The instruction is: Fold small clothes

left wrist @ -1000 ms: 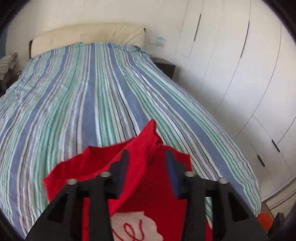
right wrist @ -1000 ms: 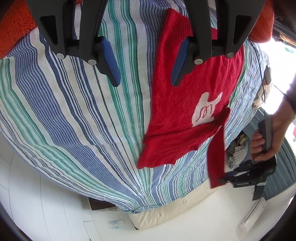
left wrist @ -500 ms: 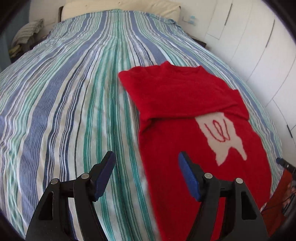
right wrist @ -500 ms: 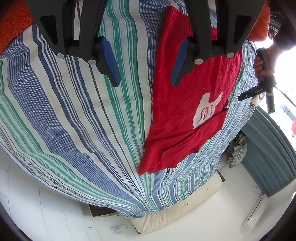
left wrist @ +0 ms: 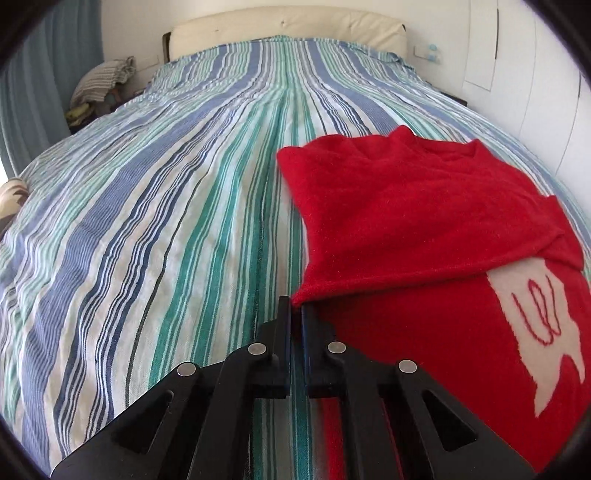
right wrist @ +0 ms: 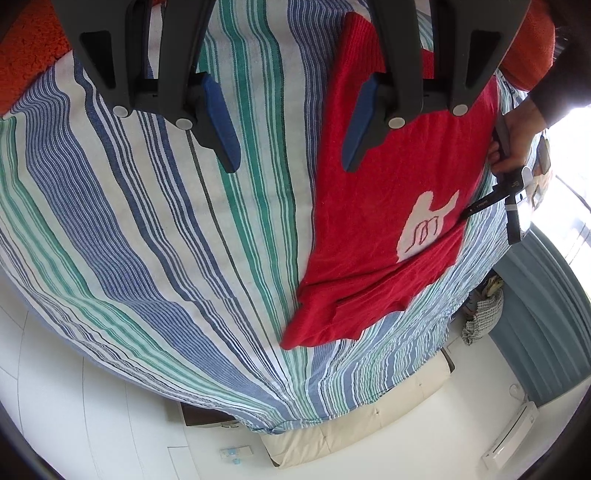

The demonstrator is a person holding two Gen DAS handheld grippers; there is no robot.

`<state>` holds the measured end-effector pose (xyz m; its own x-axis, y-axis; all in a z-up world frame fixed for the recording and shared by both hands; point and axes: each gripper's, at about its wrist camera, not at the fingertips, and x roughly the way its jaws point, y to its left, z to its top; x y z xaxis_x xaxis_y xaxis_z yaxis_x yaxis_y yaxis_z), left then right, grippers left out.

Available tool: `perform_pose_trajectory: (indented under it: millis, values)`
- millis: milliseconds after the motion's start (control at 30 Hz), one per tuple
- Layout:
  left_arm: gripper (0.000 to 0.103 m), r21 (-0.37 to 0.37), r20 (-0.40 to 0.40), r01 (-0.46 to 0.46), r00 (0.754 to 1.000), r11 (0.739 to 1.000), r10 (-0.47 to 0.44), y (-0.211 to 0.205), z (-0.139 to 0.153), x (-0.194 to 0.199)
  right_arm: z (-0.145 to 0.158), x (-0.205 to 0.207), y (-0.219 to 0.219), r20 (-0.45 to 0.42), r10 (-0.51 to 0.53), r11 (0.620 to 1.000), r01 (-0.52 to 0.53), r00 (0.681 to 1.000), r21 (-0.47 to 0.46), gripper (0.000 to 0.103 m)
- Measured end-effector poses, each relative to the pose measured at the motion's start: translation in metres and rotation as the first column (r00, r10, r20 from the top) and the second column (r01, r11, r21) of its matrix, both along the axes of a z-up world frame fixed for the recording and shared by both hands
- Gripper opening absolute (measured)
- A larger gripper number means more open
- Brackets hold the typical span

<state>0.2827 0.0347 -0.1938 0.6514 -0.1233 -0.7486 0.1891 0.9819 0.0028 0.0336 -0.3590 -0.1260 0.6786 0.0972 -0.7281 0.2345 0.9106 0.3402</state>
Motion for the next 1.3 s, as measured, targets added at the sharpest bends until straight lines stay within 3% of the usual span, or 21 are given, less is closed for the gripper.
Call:
perform_pose_trajectory:
  millis: [167, 500, 533, 567, 633, 833, 1067, 1300]
  values:
    - [0.008, 0.013, -0.016, -0.001, 1.000, 1.000, 0.001, -0.002, 0.001, -0.004, 0.000, 0.000, -0.001, 0.010, 0.004, 1.000, -0.004, 1.000, 0.015, 0.057]
    - [0.009, -0.082, -0.096, -0.055, 0.994, 0.995, 0.047, 0.034, 0.012, -0.029, 0.006, -0.003, -0.001, 0.030, -0.007, 1.000, 0.007, 1.000, 0.007, 0.057]
    - [0.026, -0.074, -0.098, -0.068, 0.993, 0.995, 0.061, 0.037, 0.015, -0.035, 0.008, -0.003, 0.000, 0.035, -0.004, 1.000, 0.004, 0.999, -0.001, 0.057]
    - [0.058, -0.065, -0.095, -0.088, 0.992, 0.994, 0.082, 0.041, 0.020, -0.043, 0.009, -0.004, 0.002, 0.038, -0.001, 1.000, 0.002, 0.999, -0.010, 0.058]
    - [0.089, -0.050, -0.058, -0.149, 0.988, 0.988, 0.146, 0.053, 0.030, -0.062, 0.010, -0.004, 0.004, 0.042, -0.002, 1.000, 0.003, 0.999, -0.024, 0.065]
    - [0.090, -0.143, -0.064, -0.245, 0.969, 0.959, 0.239, 0.088, 0.041, -0.111, 0.013, -0.006, 0.004, 0.048, -0.019, 0.999, 0.022, 0.999, -0.046, 0.066]
    - [0.093, -0.139, -0.115, -0.337, 0.939, 0.931, 0.323, 0.110, 0.011, -0.138, 0.014, -0.009, 0.006, 0.046, -0.038, 0.995, 0.042, 0.998, -0.090, 0.067]
    - [0.093, -0.153, -0.079, -0.320, 0.947, 0.935, 0.311, 0.109, 0.018, -0.144, 0.012, -0.011, 0.000, 0.032, -0.069, 0.993, 0.072, 0.997, -0.098, 0.068]
